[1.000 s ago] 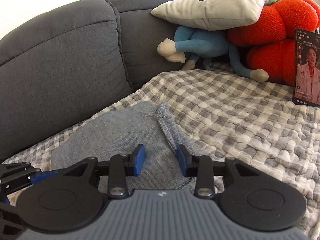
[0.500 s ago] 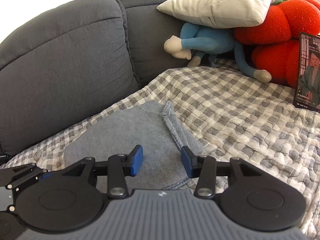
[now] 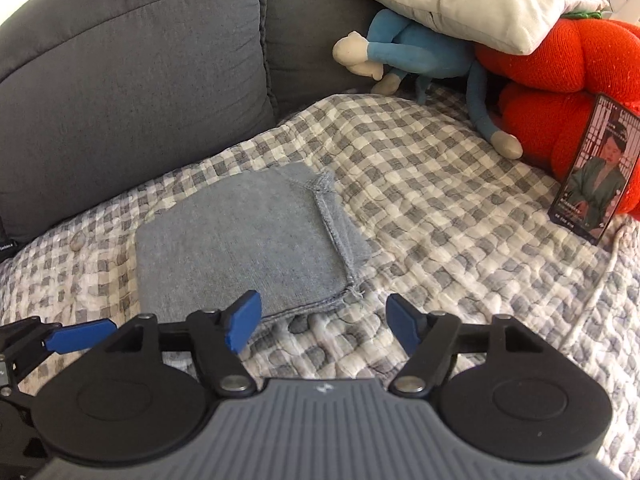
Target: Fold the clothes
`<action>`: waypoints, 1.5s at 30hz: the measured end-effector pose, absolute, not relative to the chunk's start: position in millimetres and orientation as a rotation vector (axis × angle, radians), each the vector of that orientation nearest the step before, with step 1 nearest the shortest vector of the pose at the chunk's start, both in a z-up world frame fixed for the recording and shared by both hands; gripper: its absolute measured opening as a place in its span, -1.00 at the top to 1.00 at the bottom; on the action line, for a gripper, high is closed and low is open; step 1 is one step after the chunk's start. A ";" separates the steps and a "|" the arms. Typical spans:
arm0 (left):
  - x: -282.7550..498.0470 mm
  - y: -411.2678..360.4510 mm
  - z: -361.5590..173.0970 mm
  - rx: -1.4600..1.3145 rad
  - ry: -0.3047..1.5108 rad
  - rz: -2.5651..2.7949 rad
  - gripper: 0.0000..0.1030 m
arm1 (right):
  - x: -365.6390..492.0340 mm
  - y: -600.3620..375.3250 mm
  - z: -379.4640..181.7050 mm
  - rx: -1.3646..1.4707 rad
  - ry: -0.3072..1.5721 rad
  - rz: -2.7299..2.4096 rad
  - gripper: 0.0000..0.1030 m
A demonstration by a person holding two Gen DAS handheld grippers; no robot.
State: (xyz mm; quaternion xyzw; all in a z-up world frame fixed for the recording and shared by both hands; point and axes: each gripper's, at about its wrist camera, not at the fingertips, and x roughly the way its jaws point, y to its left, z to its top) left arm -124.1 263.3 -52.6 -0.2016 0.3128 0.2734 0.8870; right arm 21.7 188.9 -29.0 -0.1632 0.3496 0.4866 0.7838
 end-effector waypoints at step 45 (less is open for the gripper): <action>-119.4 213.5 -65.9 -0.403 0.796 0.868 -0.99 | 31.7 122.7 -24.5 -0.452 0.815 1.109 -1.00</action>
